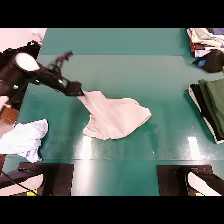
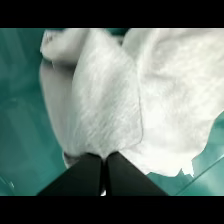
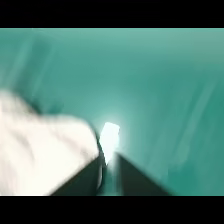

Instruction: Fold the shirts.

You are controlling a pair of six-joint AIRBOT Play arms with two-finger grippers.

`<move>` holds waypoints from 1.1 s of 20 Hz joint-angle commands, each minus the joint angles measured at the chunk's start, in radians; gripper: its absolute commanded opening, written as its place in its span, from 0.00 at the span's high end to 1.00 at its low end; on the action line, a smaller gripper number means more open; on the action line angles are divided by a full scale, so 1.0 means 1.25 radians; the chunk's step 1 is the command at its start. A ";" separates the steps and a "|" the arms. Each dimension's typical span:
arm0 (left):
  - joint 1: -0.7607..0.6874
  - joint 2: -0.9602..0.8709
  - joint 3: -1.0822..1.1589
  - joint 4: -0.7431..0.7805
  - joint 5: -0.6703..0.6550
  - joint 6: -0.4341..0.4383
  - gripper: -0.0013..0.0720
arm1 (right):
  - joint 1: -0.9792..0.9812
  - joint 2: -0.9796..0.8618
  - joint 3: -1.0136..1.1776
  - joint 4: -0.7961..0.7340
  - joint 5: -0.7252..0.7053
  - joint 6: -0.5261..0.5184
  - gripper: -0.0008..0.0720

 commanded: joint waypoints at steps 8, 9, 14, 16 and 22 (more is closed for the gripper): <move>0.022 0.057 0.057 0.028 -0.007 0.000 0.95 | 0.186 -0.340 -0.230 0.137 -0.170 0.019 0.36; 0.022 0.057 0.057 0.028 -0.007 -0.001 0.95 | 0.201 -0.370 -0.218 0.170 -0.173 0.015 0.36; 0.022 0.057 0.057 0.028 -0.006 0.000 0.95 | 0.274 -0.471 -0.119 0.216 -0.176 0.004 0.36; 0.022 0.057 0.057 0.028 -0.005 -0.001 0.95 | 0.302 -0.505 -0.087 0.215 -0.172 0.004 0.37; 0.022 0.057 0.057 0.028 -0.020 0.000 0.95 | 0.349 -0.584 -0.014 0.209 -0.179 -0.023 0.97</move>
